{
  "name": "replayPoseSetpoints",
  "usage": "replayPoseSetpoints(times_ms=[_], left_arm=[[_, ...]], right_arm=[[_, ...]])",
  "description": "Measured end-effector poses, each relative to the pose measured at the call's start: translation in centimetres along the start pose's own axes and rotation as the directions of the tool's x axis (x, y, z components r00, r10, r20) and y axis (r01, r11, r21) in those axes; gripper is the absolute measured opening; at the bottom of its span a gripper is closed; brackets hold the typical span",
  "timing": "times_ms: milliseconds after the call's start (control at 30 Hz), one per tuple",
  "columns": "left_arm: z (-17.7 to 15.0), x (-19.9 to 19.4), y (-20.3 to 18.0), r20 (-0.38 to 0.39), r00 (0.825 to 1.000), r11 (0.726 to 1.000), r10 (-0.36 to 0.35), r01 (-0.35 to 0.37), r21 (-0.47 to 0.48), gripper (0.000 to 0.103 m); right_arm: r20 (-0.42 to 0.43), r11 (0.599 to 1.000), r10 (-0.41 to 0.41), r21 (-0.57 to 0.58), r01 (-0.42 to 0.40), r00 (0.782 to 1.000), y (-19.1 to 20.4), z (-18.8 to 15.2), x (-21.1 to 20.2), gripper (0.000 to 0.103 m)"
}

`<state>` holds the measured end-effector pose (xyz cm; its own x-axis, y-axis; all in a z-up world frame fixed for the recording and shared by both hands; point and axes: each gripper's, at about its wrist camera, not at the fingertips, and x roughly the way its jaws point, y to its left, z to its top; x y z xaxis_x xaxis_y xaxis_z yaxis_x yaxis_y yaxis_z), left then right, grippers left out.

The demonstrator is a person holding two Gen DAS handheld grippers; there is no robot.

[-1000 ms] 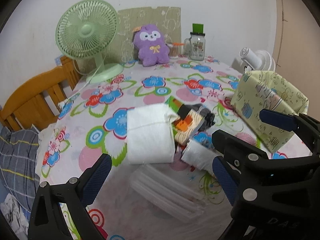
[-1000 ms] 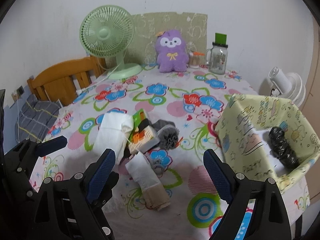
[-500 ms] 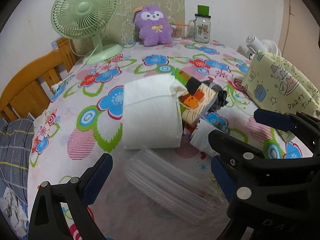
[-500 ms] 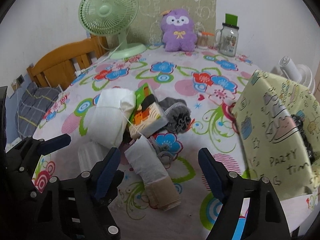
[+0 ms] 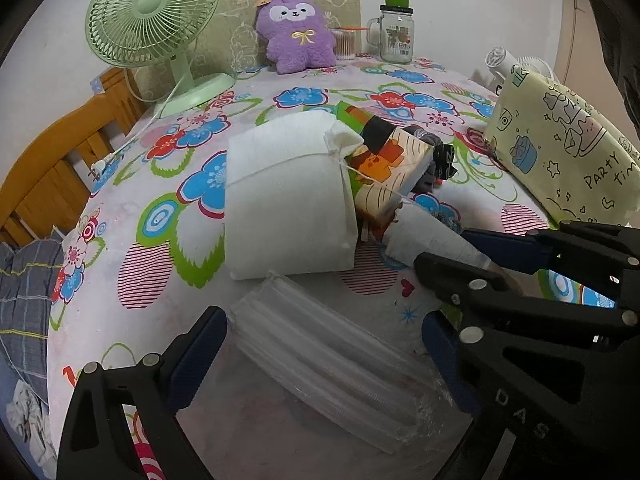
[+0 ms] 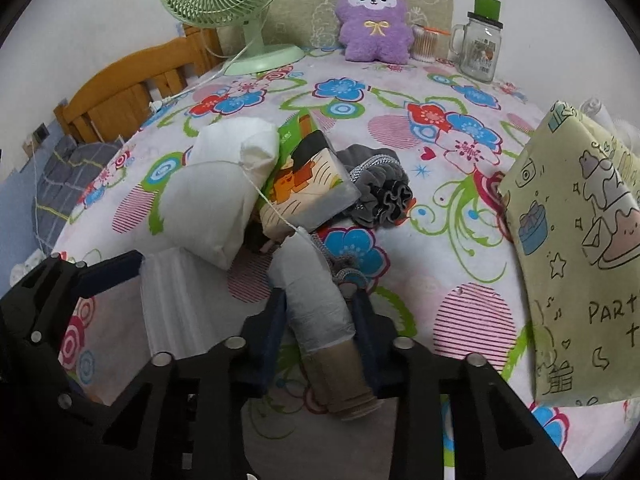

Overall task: Organize soft objects
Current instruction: 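Grasp the white paper roll with tan end with the right gripper, then grasp the white tissue pack with the left gripper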

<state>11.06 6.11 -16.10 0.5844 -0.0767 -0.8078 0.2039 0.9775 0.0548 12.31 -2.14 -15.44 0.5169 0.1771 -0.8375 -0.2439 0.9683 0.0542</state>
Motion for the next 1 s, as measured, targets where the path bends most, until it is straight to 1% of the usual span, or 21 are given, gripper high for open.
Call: replayPoseSetpoints(times_ms=[67,167,300,567,800,867,967,1000], left_arm=[[0.1,0.0,0.0,0.003,1.000,1.000,0.002,-0.002,-0.004,0.099],[0.4,-0.2,0.2,0.008,1.000,1.000,0.005,-0.005,-0.015,0.099],[1.0,-0.5,0.6,0.026,1.000,0.999,0.010,-0.009,-0.034,0.099],[2.8,-0.5,1.0,0.059,0.998,0.998,0.019,-0.016,-0.053,0.099],[4.0,0.3,1.8,0.061,0.998,0.997,0.020,-0.015,-0.077,0.099],[4.1,0.9,2.1,0.051,0.998,0.996,0.024,-0.019,-0.090,0.093],[4.1,1.5,2.4,0.036,0.999,0.994,0.008,-0.004,-0.108,0.086],[4.1,1.7,2.5,0.030,1.000,0.993,-0.001,0.004,-0.114,0.081]], right_arm=[[0.002,1.000,-0.008,-0.009,0.008,1.000,0.0,-0.1,-0.1,0.029],[0.011,1.000,-0.008,-0.004,0.008,1.000,-0.2,-0.1,-0.4,0.027],[0.029,1.000,-0.023,0.000,0.023,0.999,-0.6,0.1,-1.0,0.027],[0.078,0.997,-0.068,0.044,0.065,0.995,-2.2,0.8,-2.8,0.027],[0.101,0.993,-0.098,0.072,0.091,0.990,-3.2,2.0,-3.1,0.027],[0.106,0.992,-0.105,0.078,0.097,0.989,-3.4,2.3,-3.1,0.027],[0.108,0.991,-0.107,0.087,0.098,0.988,-3.6,2.7,-2.9,0.027],[0.107,0.991,-0.109,0.088,0.100,0.988,-3.7,2.8,-2.7,0.027]])
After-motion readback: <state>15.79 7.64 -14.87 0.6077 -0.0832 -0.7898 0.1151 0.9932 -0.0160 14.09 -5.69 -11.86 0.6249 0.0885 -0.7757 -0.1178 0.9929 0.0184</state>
